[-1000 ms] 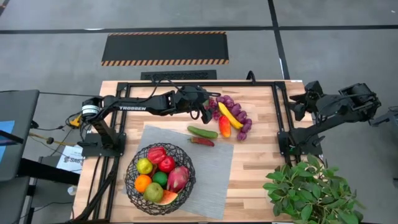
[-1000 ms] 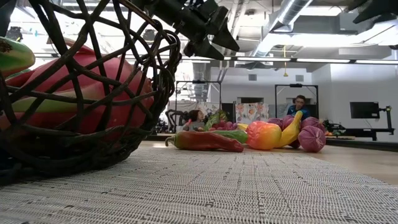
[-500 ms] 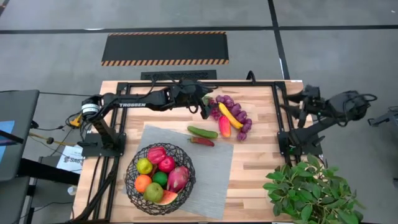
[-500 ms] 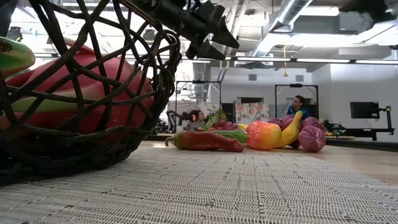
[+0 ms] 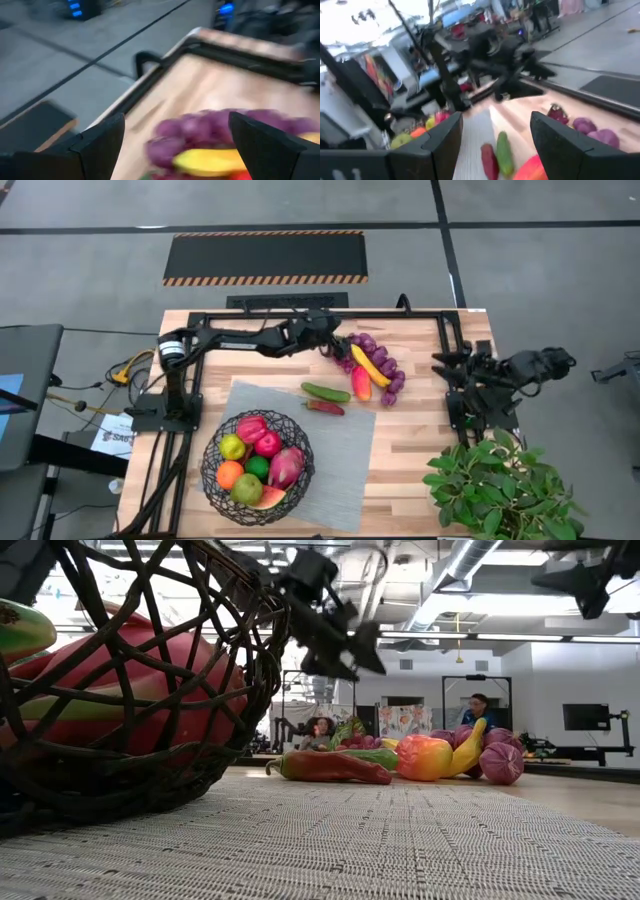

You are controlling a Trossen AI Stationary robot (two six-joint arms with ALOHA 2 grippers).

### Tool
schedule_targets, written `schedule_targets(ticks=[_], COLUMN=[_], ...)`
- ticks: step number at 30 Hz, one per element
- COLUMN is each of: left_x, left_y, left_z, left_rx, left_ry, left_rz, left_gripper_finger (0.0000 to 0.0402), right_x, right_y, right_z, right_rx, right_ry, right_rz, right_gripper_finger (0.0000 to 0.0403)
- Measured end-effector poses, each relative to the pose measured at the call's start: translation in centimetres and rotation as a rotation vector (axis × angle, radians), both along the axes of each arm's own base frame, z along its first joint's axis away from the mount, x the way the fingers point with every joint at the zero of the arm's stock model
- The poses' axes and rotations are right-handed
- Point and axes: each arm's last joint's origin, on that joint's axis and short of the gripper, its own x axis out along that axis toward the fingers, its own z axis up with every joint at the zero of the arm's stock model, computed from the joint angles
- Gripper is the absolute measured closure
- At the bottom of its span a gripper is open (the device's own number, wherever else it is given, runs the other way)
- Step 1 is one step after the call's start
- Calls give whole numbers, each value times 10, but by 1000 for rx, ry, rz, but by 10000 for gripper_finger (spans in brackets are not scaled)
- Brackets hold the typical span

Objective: Build produce basket
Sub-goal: Put the orange mango into the mesh basket

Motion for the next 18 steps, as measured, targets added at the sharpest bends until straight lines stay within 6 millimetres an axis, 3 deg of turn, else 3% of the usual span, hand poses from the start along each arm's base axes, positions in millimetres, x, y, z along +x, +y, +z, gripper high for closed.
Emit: schedule_targets(ticks=[2,8,18], left_x=[5,27,33], left_y=[7,22,29], left_z=[-10,-37,-50], left_rx=[-6,-76,-67], left_ry=[22,37,140], left_rz=[70,70,211], left_gripper_finger=[60,60,60], right_x=[4,4,4], right_y=[3,3,3], right_z=[-4,-3,-6], right_rx=[-14,-12,-29], right_ry=[35,36,62], right_rz=[25,64,61], right_gripper_finger=[148,148,148])
